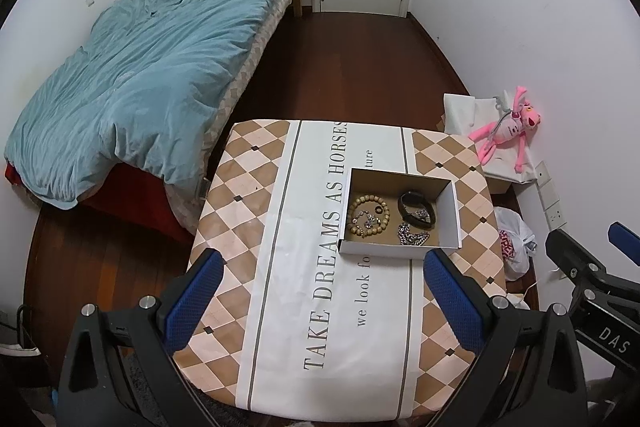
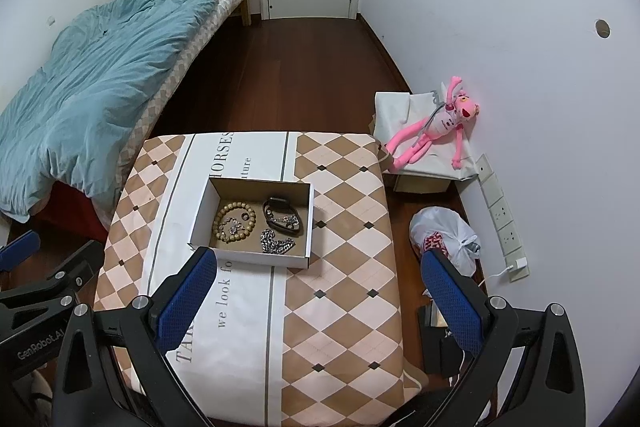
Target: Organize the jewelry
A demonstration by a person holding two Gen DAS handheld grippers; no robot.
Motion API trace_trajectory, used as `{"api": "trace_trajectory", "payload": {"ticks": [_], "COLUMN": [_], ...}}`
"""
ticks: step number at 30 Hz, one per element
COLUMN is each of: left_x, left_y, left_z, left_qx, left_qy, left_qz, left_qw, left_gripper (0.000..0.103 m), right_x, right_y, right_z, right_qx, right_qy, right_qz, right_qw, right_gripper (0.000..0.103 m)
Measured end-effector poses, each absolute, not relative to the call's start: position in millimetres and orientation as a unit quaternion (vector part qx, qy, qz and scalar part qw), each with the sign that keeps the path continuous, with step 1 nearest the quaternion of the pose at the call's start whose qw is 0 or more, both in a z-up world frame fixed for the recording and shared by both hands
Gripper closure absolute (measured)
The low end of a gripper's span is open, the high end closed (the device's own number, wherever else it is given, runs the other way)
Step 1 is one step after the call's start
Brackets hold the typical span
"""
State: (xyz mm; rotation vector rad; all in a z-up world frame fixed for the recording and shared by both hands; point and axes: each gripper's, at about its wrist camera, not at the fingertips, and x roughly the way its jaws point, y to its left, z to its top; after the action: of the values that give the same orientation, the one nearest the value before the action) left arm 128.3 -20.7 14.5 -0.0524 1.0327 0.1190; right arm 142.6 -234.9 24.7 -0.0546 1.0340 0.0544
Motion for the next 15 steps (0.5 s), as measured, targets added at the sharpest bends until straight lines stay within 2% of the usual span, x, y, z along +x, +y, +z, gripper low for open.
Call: {"api": "trace_trajectory", "payload": {"ticks": [15], "left_x": [128.2], "left_y": [-19.5], "left_z": [13.1], "left_qx": [-0.025], "left_qy": [0.494], "left_qz": [0.058], "left_qw": [0.867], "left_gripper": [0.001], "right_x": [142.1], "right_y": [-233.1], "right_z": [19.4], "right_qx": [-0.027], "right_qy": [0.5], "right_qz": [0.026], "right_qw": [0.865], "right_gripper": [0.0]}}
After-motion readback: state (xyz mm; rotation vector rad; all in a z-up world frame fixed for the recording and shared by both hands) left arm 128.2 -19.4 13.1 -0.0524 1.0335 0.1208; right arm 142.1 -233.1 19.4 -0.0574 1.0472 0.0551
